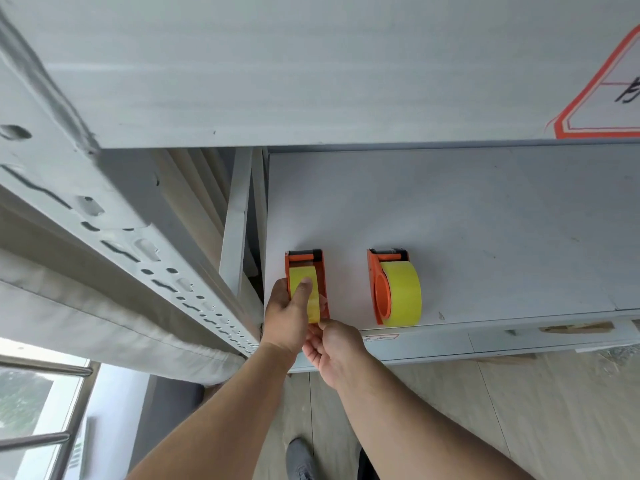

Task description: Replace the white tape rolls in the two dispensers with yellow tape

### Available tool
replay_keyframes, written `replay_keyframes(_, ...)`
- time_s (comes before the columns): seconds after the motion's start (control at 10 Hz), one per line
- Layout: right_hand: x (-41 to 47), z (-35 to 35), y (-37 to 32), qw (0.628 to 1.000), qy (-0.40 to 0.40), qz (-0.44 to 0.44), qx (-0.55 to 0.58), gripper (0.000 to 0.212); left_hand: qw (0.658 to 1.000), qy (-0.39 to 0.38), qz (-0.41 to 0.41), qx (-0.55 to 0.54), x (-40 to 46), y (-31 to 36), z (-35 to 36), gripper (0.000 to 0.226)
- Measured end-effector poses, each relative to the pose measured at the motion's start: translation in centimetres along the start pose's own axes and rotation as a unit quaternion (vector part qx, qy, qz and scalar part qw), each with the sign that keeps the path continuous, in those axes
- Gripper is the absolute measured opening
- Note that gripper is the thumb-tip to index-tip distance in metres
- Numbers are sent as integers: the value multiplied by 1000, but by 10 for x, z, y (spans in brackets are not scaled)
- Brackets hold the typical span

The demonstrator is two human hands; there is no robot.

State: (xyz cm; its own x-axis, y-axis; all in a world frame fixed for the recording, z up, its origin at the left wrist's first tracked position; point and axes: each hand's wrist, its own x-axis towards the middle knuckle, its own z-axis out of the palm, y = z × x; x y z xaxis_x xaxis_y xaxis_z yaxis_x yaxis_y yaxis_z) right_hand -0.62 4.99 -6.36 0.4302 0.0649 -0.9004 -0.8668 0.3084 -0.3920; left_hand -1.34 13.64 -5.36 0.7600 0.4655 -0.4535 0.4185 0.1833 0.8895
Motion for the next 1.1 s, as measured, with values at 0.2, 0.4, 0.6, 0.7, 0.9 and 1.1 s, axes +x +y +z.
replay_keyframes(0.2,1,4,2,999,18,6,32,19,1000,0,10,19,-6,5,-3,17)
replay_keyframes(0.4,6,0,3,999,30,0,12,20,997,16,36,62,-1,-1,-5,30)
replay_keyframes(0.6,8,-1,0,999,35,-3,-6,21,997,-2,48,58,-1,-2,-6,23)
replay_keyframes(0.7,11,-1,0,999,37,-2,-21,21,996,-4,48,69,-1,-6,-8,32)
replay_keyframes(0.9,4,-4,-1,997,32,-7,-63,20,997,-11,45,65,-4,-7,-13,31)
replay_keyframes(1.1,-11,-16,1,994,46,-27,-96,19,997,-8,36,65,-16,-4,-22,49)
